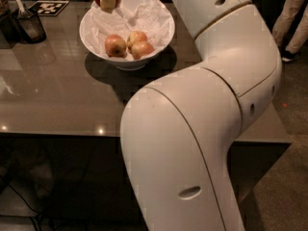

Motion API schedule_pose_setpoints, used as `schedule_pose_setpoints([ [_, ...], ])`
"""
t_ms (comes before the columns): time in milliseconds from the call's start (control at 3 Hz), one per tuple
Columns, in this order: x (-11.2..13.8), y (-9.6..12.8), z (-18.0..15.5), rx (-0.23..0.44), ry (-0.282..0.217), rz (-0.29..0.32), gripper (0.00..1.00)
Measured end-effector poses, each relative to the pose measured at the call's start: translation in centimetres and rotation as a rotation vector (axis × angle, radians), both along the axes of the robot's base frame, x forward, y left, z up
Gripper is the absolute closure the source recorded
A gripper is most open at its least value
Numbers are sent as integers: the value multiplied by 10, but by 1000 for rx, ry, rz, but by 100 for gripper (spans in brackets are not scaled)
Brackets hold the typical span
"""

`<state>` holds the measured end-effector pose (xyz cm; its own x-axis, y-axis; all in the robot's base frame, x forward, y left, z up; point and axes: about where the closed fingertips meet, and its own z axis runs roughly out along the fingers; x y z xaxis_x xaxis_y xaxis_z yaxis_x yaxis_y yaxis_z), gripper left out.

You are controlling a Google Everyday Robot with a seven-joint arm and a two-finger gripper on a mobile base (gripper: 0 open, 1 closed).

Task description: Pick apple from white bowl

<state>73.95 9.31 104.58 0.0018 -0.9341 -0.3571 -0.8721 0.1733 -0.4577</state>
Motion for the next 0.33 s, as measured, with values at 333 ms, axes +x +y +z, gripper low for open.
schedule_pose_setpoints([
  [333,1,1,1,8,-8,0,100],
])
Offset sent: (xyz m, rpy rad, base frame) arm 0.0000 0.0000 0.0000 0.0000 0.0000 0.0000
